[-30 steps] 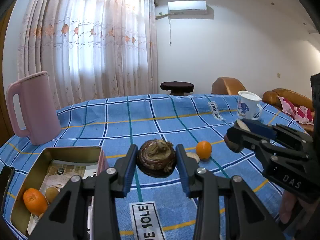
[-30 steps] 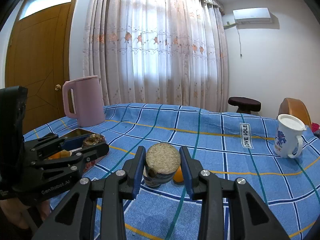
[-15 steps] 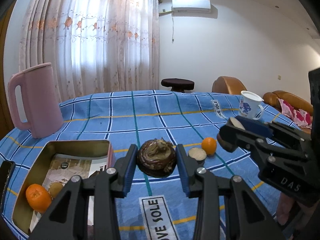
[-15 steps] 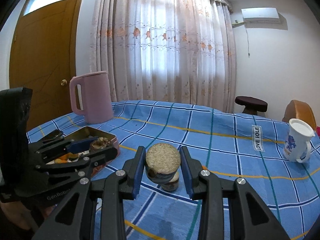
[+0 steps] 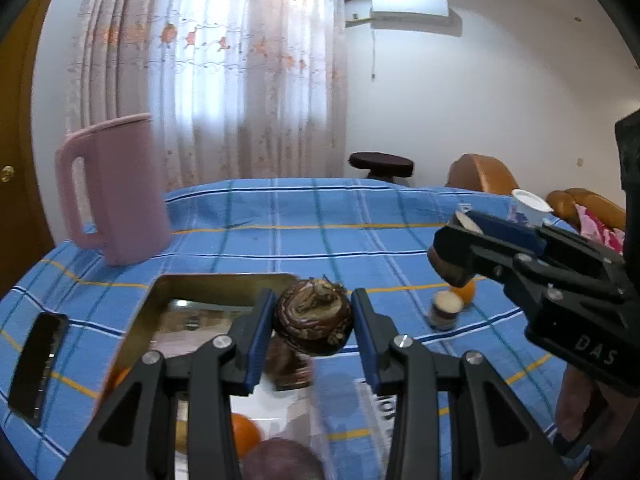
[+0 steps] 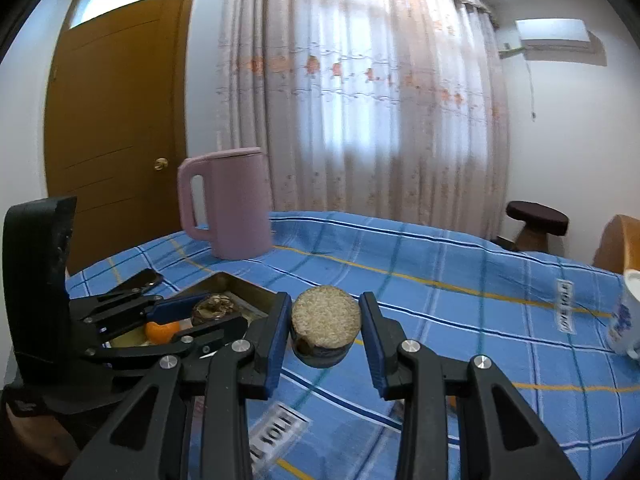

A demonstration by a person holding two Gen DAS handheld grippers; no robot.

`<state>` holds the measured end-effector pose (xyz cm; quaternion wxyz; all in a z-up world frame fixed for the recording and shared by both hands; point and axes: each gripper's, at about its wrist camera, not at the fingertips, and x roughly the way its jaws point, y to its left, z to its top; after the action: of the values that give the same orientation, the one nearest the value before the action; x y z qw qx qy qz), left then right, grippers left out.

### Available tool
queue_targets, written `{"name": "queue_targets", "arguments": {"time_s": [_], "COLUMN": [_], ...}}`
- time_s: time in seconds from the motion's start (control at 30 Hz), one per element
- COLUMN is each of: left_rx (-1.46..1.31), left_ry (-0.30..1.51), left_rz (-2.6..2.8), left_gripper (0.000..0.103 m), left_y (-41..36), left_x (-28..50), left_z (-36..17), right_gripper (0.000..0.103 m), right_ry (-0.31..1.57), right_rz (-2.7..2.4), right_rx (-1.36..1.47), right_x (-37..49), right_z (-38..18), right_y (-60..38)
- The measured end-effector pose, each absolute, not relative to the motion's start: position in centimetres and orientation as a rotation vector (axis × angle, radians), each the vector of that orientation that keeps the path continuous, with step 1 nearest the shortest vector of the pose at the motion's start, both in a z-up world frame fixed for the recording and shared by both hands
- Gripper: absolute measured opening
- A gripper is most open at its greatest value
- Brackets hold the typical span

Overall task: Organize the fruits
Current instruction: 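Carry the cake and brown fruit over the tin box with both grippers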

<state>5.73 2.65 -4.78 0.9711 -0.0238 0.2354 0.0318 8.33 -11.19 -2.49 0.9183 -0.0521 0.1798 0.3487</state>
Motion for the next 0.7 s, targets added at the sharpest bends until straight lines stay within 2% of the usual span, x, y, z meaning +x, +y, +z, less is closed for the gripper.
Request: {"name": "queue_targets", "arguments": {"time_s": [0.7], "left_rx": [-0.089], "left_ry": [0.557], "left_rz": [0.206], "left_gripper": [0.040], "left_y": [10.1], "left_x": [4.8], "left_z": [-6.5], "right_gripper": [0.037], "right_ry": [0.433], "right_rz": [0.887], "right_rx": [-0.175], "right_x": [7.5], "right_z": [-4.1], "right_y": [-2.1]}}
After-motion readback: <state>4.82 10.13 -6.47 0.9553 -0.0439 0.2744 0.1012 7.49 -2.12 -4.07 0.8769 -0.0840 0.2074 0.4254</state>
